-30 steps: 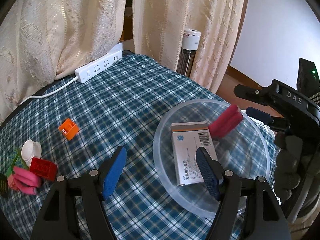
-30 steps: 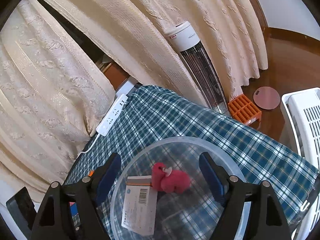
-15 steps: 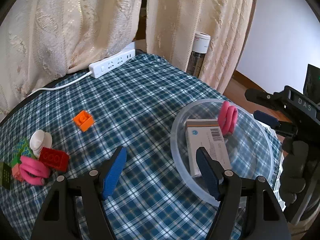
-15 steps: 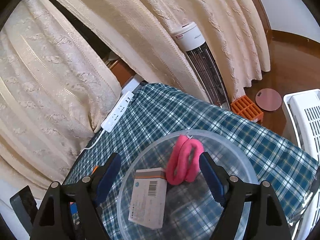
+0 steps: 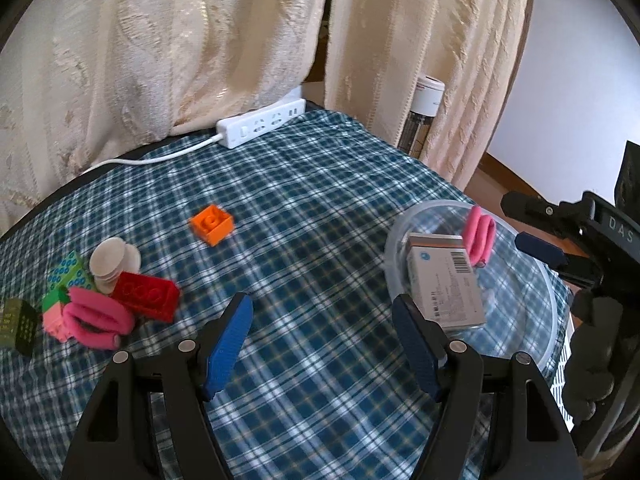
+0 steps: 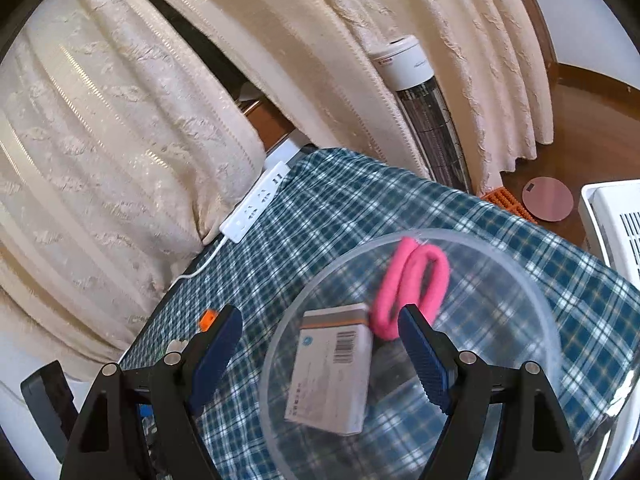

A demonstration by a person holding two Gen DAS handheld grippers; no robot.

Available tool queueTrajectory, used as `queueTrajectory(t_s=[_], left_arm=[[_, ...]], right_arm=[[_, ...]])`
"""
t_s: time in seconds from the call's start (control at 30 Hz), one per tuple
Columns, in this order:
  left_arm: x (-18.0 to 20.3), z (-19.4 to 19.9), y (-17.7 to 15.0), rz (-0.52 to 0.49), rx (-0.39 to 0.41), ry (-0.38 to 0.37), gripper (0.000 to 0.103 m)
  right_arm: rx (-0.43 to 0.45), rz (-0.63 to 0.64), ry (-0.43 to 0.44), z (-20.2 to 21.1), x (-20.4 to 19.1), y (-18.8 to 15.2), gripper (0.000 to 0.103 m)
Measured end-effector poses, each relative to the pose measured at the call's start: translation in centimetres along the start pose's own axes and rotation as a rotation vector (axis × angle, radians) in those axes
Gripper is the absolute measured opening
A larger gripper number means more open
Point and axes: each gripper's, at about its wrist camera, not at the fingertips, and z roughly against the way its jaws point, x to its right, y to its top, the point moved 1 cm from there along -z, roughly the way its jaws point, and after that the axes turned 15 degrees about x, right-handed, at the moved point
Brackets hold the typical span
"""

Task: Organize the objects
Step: 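Lower the pink tube into the clear bowl and open the right tool, then move both tools back toward the remaining objects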

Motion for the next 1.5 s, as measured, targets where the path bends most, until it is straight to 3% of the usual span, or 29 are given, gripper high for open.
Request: queueTrajectory(t_s=[0.43, 0.77, 1.5], left_arm=[[-6.0, 2.0, -0.6, 0.069, 0.013, 0.1, 0.075], [-11.3, 3.6, -1.5, 0.128, 0.015, 0.195, 0.075], [-20.3, 5.4, -3.4, 0.243, 0.0, 0.341, 0.075]], right_arm=[[-0.032, 0.128, 0.045, -1.2, -5.2, -3.3, 0.084], [-0.024, 0.303, 0.15, -2.1, -10.6, -6.9, 0.084], [-0.158, 0.539, 0.202, -6.8, -17.8, -14.0, 0.084]])
